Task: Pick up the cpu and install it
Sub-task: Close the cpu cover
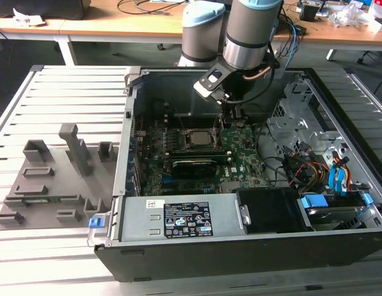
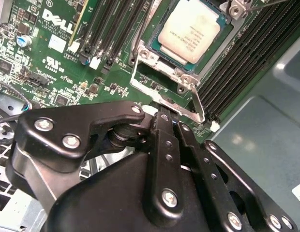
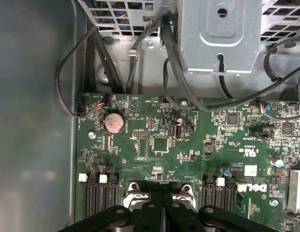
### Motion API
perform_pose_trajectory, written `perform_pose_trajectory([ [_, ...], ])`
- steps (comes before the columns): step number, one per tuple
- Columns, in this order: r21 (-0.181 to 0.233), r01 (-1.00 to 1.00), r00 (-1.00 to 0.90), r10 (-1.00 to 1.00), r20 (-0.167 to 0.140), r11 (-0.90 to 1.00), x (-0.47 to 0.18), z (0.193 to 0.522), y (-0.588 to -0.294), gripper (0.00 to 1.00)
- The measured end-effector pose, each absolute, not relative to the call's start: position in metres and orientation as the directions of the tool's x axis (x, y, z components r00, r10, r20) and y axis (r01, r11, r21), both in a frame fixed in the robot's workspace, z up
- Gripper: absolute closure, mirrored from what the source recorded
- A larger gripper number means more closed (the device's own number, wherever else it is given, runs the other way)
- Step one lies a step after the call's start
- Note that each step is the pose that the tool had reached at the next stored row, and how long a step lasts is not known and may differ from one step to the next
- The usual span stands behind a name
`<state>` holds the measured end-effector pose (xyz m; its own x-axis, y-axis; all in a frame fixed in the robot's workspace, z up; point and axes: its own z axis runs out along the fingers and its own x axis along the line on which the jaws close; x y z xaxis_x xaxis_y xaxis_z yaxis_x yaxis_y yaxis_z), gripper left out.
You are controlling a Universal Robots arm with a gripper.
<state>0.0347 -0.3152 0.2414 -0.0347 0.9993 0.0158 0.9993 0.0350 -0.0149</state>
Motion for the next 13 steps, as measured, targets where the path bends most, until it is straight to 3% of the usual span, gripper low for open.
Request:
perform_pose_trajectory([
  [13, -0.015, 0.999, -0.035, 0.999, 0.016, 0.035, 0.021, 0.240, -0.315, 0.89],
])
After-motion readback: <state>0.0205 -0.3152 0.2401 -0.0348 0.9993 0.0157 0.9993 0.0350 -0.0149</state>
